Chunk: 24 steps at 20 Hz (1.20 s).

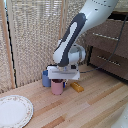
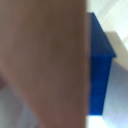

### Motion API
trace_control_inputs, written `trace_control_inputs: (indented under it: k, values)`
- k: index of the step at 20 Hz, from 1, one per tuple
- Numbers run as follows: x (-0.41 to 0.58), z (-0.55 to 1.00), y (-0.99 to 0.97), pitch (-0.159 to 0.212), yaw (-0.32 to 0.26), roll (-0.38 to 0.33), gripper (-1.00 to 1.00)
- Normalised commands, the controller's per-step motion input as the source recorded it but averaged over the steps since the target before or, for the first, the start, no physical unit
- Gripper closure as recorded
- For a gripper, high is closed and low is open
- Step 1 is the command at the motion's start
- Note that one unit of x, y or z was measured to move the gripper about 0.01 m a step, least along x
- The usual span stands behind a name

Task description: Propose to navigate your clamp on the clench of the first drawer. Use gentle force to register to the cabinet. Send posterior your swing mandate till over it lurks, a cup of pink essence. Fortify your grip after aiming concentric with the pink cup’s periphery. Manoeuvre the pink towards the cabinet's top. Drop your compression till the cup is resting inside.

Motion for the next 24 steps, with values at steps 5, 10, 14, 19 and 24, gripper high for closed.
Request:
trace_control_inputs:
  k: [5,10,14,19,24]
  values:
    - [-0.302,0.77,-0.02,0.107,-0.169,-0.035,1.00]
    - [-0.131,0.94,0.00,0.070,-0.166,-0.027,1.00]
    - [0.184,1.00,-0.05,0.031,-0.123,-0.025,1.00]
    - [0.340,1.00,-0.30,0.001,-0.028,-0.008,1.00]
    - [0.331,1.00,-0.50,-0.052,0.018,0.000,1.00]
